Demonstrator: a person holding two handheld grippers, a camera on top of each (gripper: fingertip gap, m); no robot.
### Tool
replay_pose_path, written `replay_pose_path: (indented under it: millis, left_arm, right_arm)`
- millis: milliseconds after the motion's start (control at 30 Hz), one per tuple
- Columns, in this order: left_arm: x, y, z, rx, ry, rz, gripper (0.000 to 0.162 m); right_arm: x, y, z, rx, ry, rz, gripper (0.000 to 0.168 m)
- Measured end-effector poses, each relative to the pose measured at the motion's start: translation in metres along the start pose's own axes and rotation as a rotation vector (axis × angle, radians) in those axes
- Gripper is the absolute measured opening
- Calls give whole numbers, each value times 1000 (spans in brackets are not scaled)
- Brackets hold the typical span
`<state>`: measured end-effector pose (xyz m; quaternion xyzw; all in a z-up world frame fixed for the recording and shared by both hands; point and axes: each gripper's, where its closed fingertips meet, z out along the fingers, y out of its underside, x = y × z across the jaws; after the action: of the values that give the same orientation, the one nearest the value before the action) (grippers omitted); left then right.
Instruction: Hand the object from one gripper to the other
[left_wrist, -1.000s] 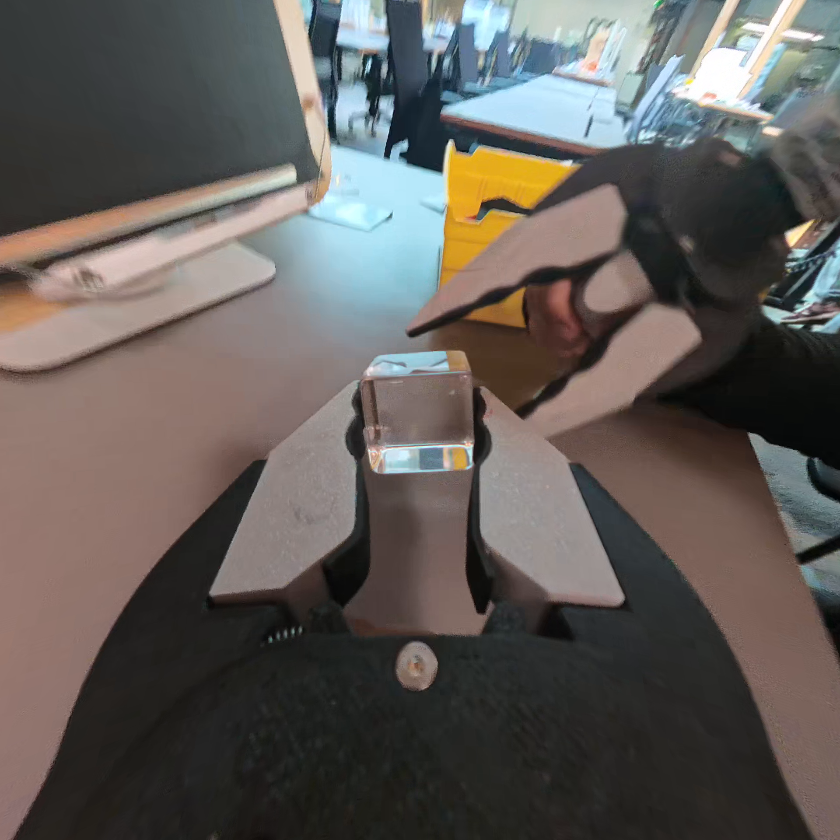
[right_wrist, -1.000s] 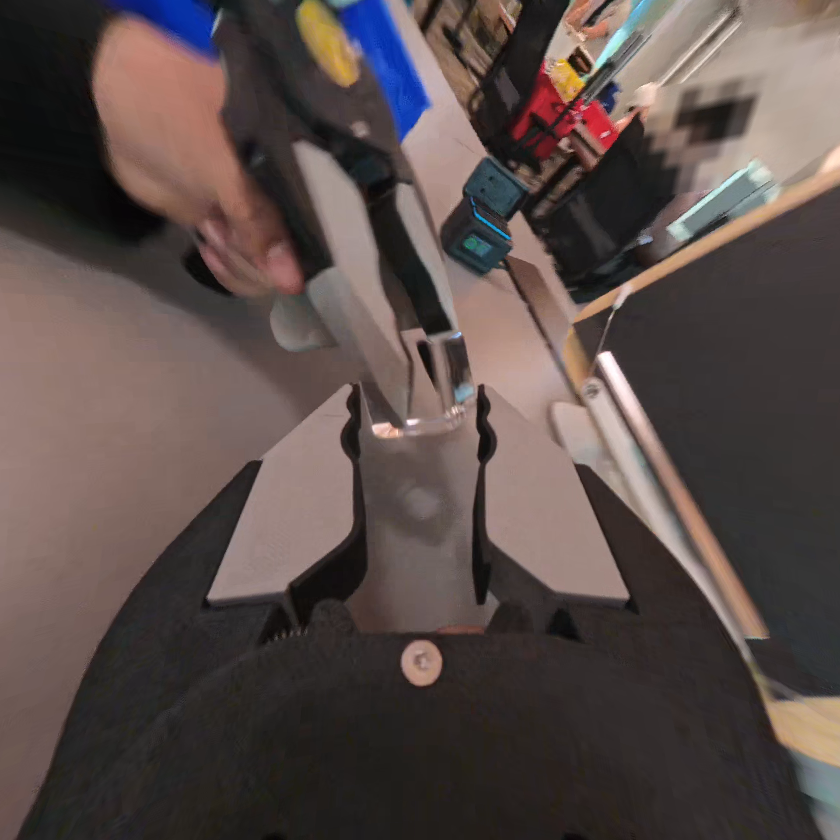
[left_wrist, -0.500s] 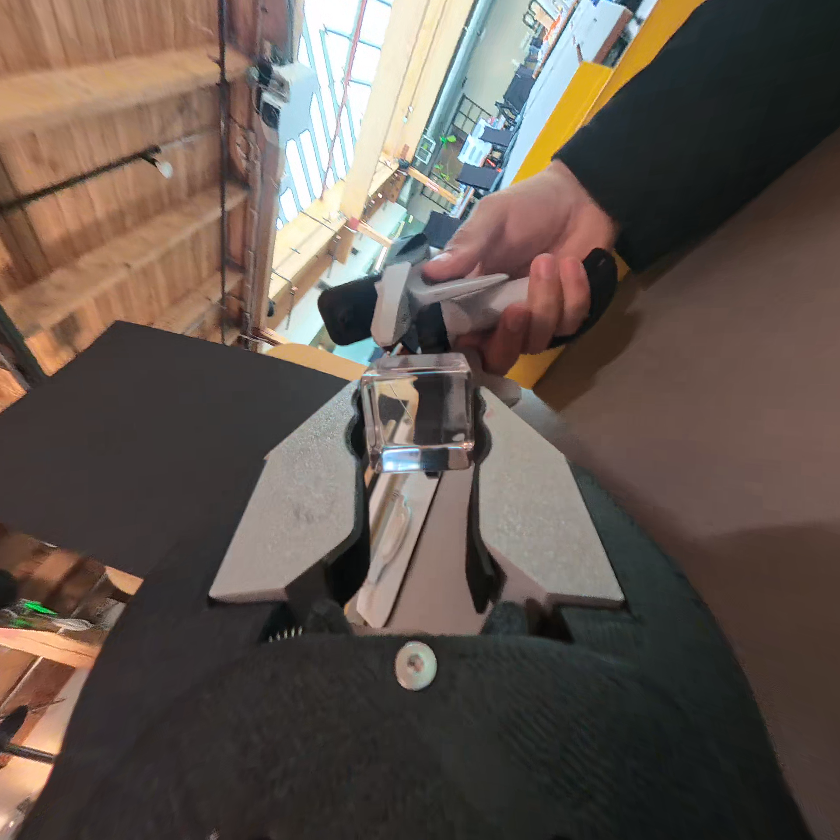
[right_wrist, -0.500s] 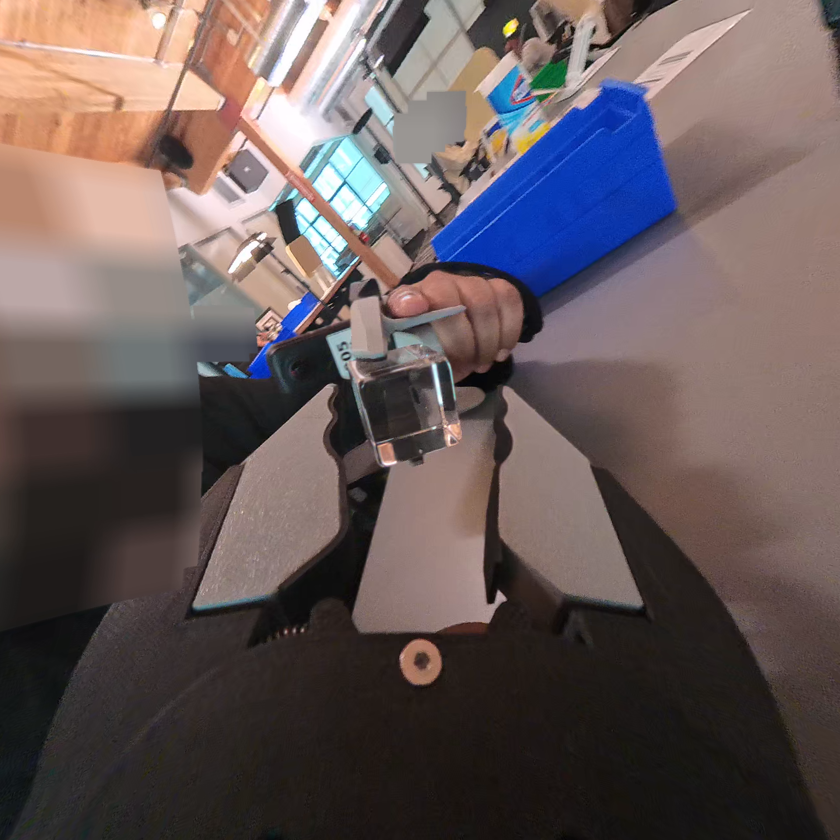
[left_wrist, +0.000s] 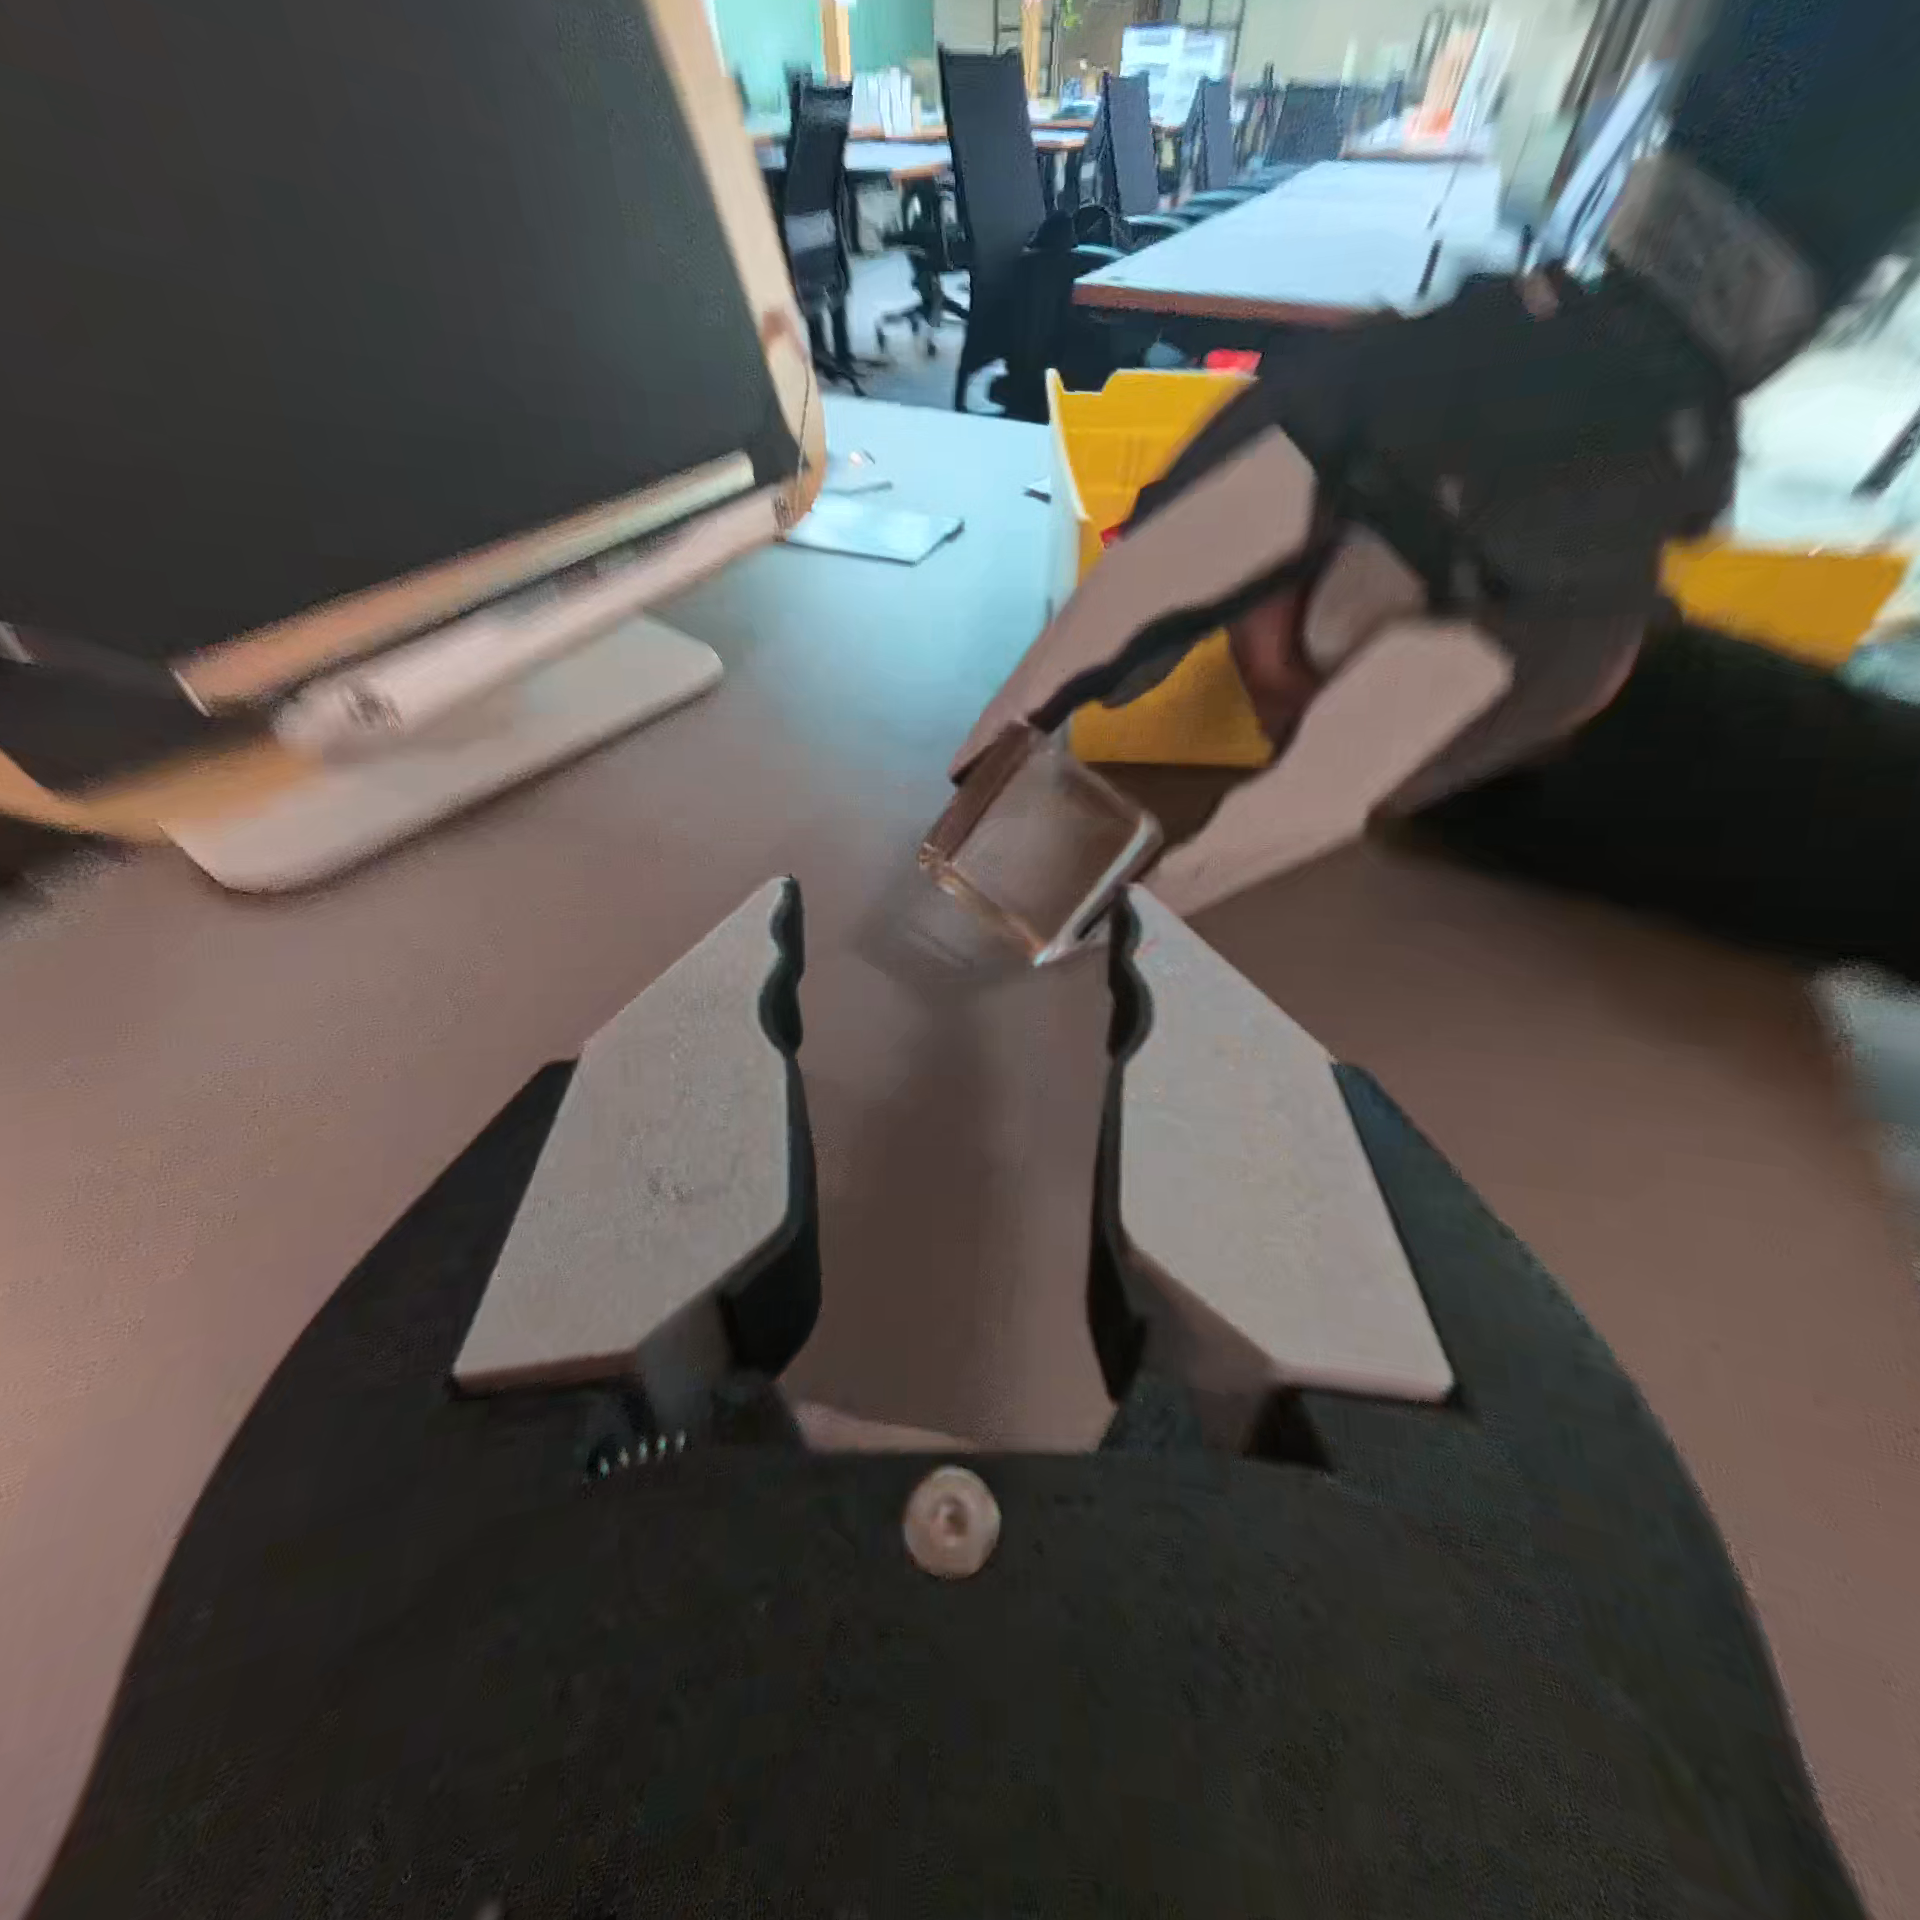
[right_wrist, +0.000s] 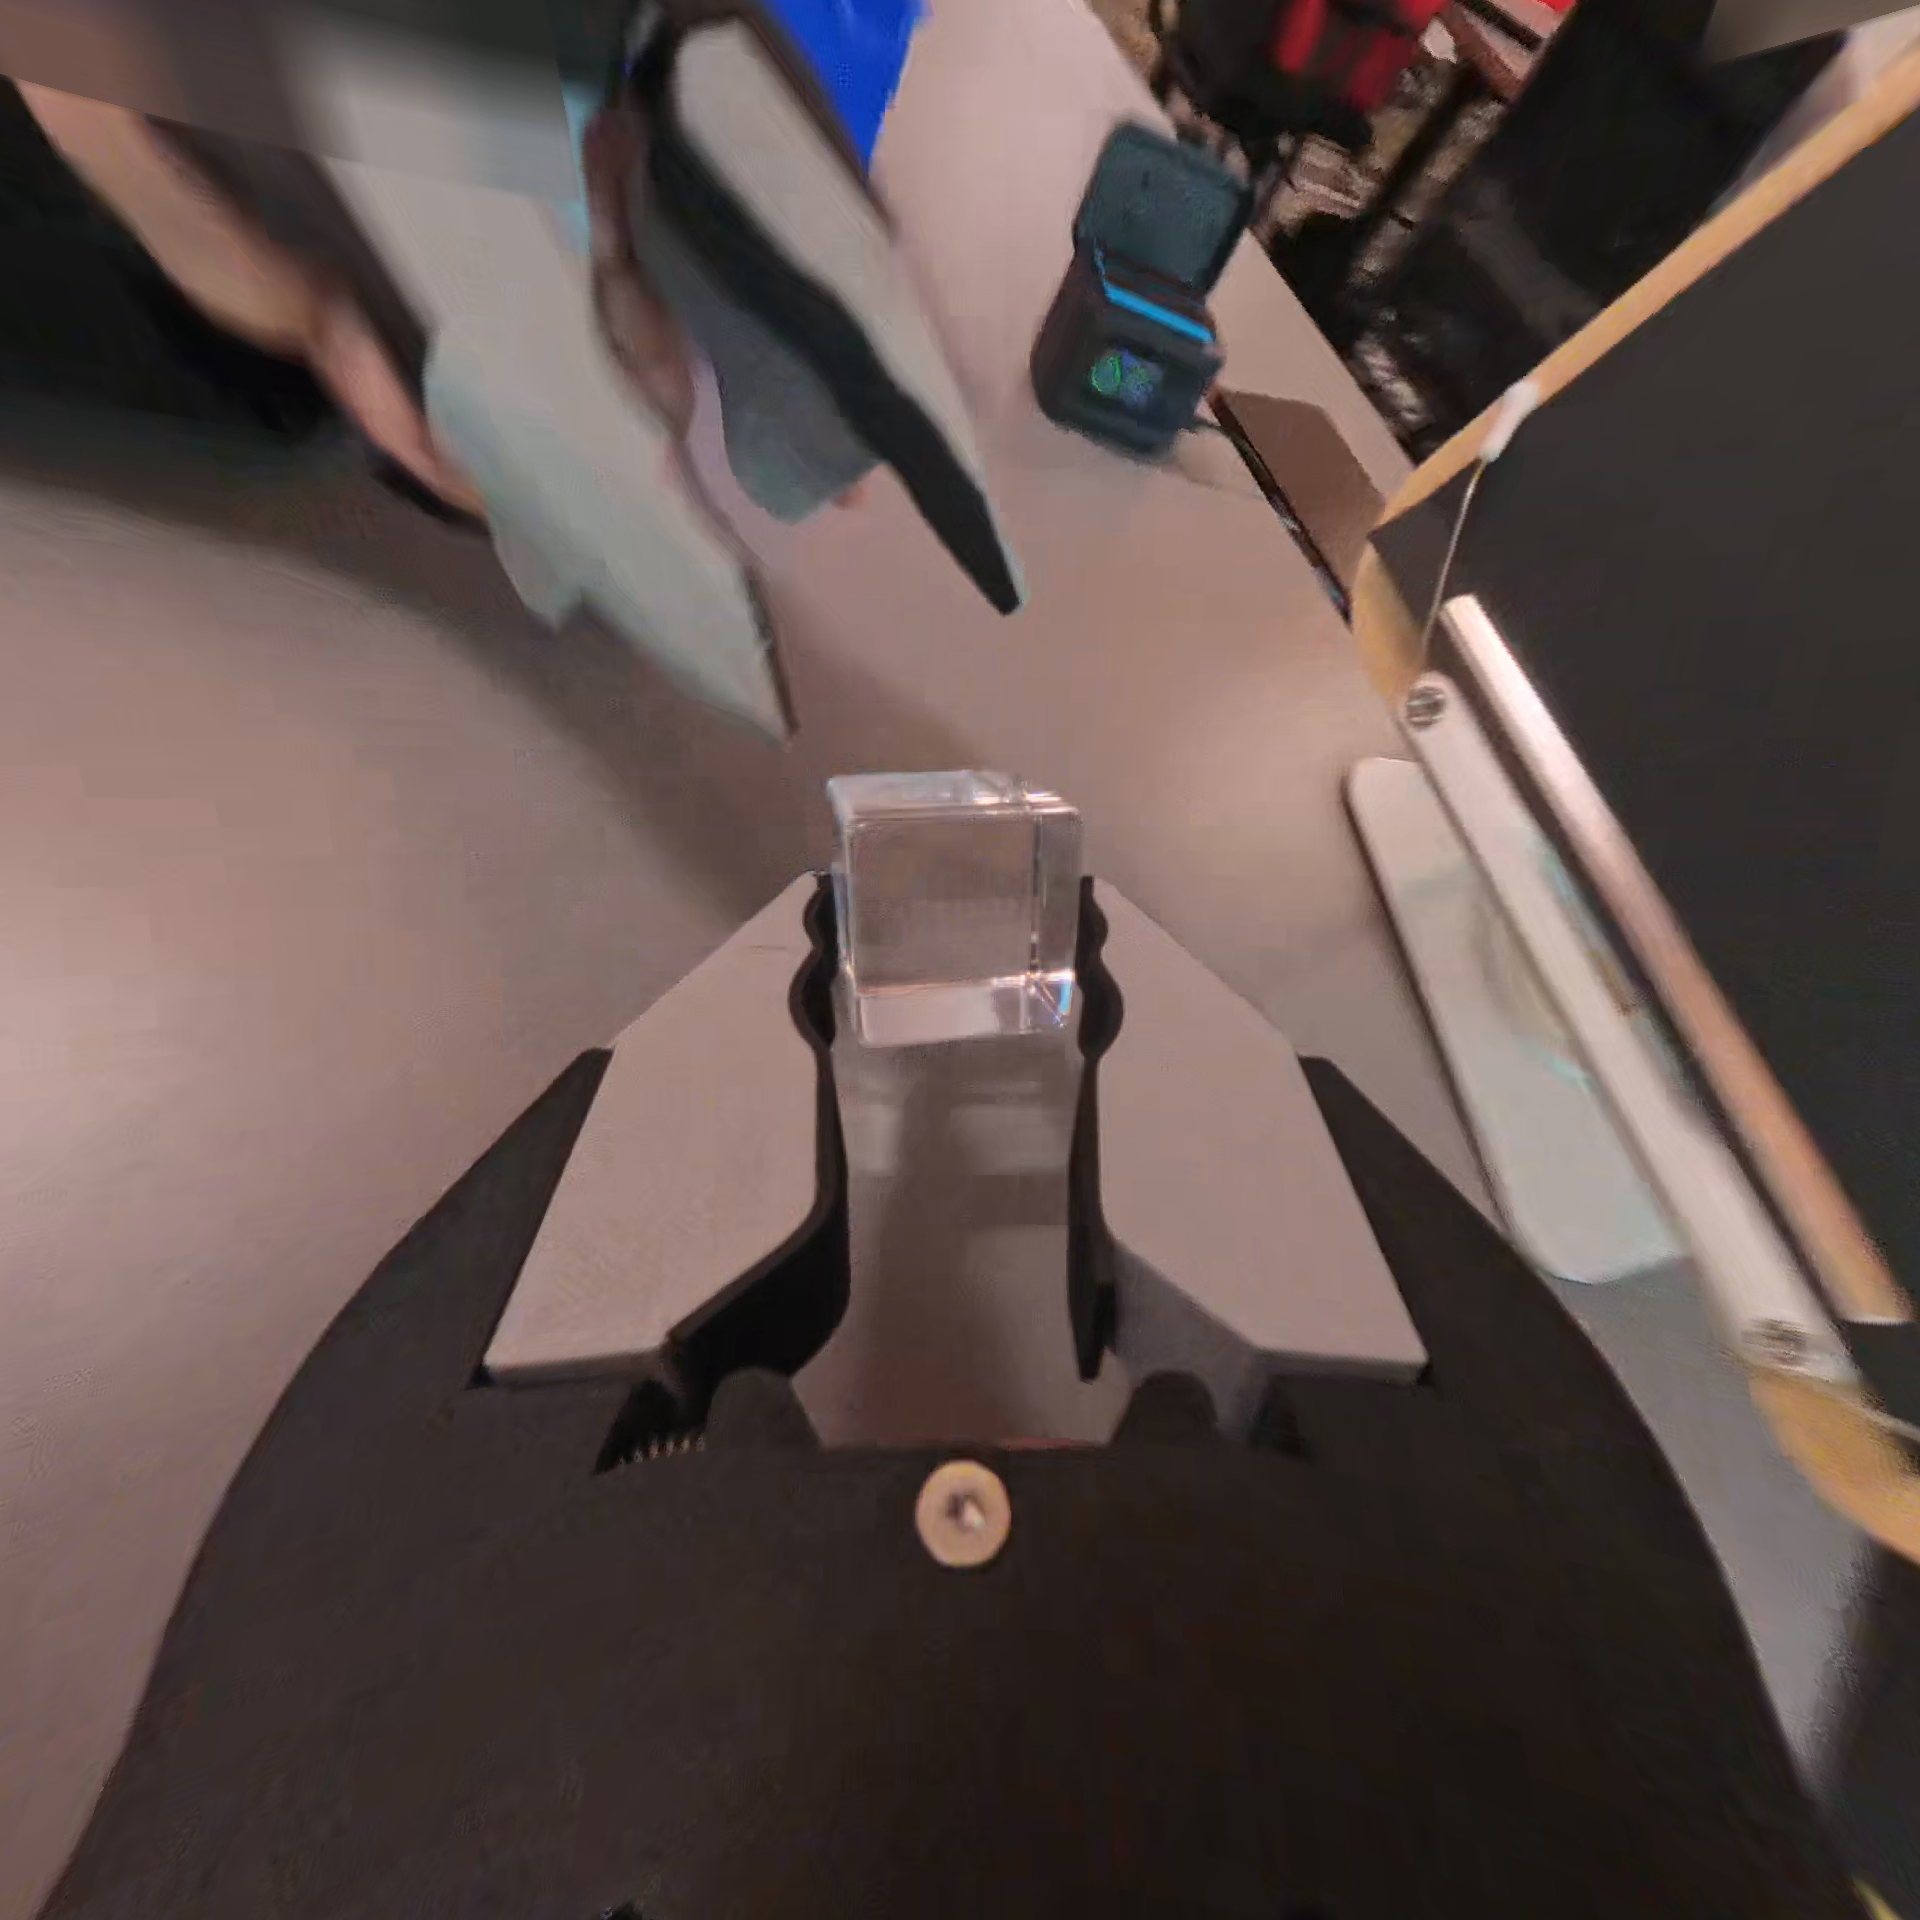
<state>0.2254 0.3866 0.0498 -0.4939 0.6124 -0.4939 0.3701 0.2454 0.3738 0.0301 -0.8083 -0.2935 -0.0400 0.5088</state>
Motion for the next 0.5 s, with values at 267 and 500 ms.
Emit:
replay_pose_path:
  millis: [267,500]
  left_arm:
    - [8,23,15,-132,124,-453,67]
    - [-4,8,5,-9,127,-252,46]
  right_arm:
    - [-15,-8,19,-183,220,-456,44]
    - [-12,-14,18,-129,193,-325,44]
